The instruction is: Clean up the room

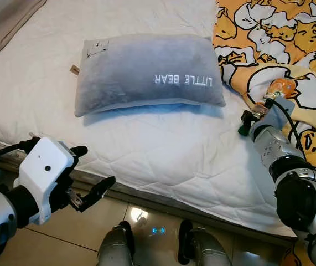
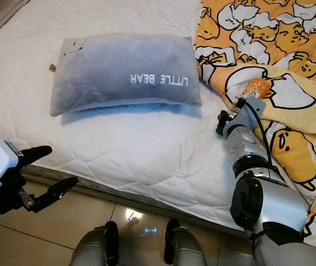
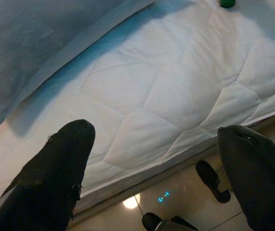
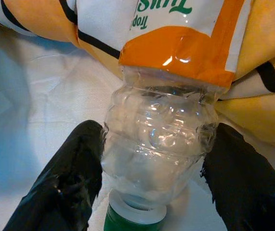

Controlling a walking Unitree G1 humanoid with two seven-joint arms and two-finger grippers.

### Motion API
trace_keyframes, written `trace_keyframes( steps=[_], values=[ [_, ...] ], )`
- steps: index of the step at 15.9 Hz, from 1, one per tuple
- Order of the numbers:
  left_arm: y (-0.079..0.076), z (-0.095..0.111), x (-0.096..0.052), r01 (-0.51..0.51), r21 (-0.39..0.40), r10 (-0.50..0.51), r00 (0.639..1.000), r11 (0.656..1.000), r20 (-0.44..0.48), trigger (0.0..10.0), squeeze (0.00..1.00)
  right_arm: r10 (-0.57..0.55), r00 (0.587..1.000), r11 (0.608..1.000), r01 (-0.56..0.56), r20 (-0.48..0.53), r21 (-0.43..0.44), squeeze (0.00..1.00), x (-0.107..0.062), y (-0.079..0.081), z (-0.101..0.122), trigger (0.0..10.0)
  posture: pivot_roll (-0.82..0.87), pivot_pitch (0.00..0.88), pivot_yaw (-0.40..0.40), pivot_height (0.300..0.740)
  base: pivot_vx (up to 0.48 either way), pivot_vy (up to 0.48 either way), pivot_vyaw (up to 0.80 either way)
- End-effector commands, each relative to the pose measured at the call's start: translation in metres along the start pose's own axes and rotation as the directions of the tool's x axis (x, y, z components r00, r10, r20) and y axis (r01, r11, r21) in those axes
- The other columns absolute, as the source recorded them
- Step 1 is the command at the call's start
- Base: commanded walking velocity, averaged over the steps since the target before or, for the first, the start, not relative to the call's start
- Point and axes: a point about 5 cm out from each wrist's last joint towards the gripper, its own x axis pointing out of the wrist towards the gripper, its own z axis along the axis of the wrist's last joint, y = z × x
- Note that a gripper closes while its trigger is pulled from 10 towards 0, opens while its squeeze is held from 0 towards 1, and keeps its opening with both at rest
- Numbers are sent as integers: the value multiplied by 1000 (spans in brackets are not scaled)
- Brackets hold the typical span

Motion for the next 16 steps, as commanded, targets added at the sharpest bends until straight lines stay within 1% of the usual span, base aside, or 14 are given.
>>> trace_keyframes(
  steps=[1, 2, 5, 6, 7, 8, 10, 12, 13, 14, 15, 16],
  values=[
    [-4, 1, -3, 3, 19, -3, 1000, 1000, -5, 10000, 514, -19, 998, 1000, 20, -52, 21, 0, -1, -5, -15, 0, 300, 310, 11, 740, 0, 0, 0],
    [-4, 2, -2, 2, 18, -2, 1000, 1000, -3, 10000, 514, -18, 998, 999, 20, -52, 28, 0, -1, -5, -16, 0, 301, 306, 11, 740, 0, 0, 0],
    [-7, -4, 4, -18, -2, 18, 1000, 1000, 4, 10000, 514, -14, 998, 996, 19, -56, 84, 0, -2, -6, -20, 0, 273, 242, -9, 740, 0, 0, 0],
    [-6, -8, 7, -34, -14, 34, 999, 999, 5, 10000, 514, 4, 999, 995, 2, -53, 99, 0, -2, -4, -21, 0, 260, 206, -21, 740, 0, 0, 0],
    [-6, -9, 7, -42, -19, 42, 999, 999, 6, 10000, 514, 18, 999, 995, -13, -49, 103, 0, -2, -3, -21, 0, 257, 197, -24, 740, 0, 0, 0],
    [-5, -13, 10, -58, -32, 59, 998, 998, 9, 10000, 510, 56, 997, 994, -51, -44, 91, 0, -2, 3, -23, 0, 243, 158, -33, 740, 0, 0, 0],
    [-5, -17, 14, -74, -47, 75, 997, 996, 15, 10000, 514, 110, 994, 990, -107, -24, 91, 0, -2, 12, -22, 0, 226, 123, -36, 740, 0, 0, 0],
    [-5, -21, 22, -86, -59, 88, 996, 995, 23, 10000, 510, 155, 988, 984, -155, 4, 86, 0, -3, 20, -20, 0, 207, 85, -43, 740, 0, 0, 0],
    [-5, -23, 28, -92, -69, 94, 995, 993, 34, 10000, 514, 176, 984, 980, -177, 18, 95, 0, -4, 22, -21, 0, 198, 61, -45, 740, 0, 0, 0],
    [-6, -25, 31, -97, -74, 100, 994, 993, 41, 10000, 514, 190, 981, 978, -192, 28, 86, 0, -4, 22, -21, 0, 190, 45, -45, 740, 0, 0, 0],
    [-7, -27, 35, -110, -90, 115, 992, 990, 51, 10000, 514, 196, 979, 979, -199, 65, 42, 0, -5, 21, -20, 0, 173, 20, -45, 740, 0, 0, 0],
    [-8, -30, 39, -123, -100, 129, 990, 987, 55, 10000, 510, 192, 976, 981, -193, 98, -6, 0, -6, 18, -19, 0, 170, 15, -44, 740, 0, 0, 0]
  ],
)
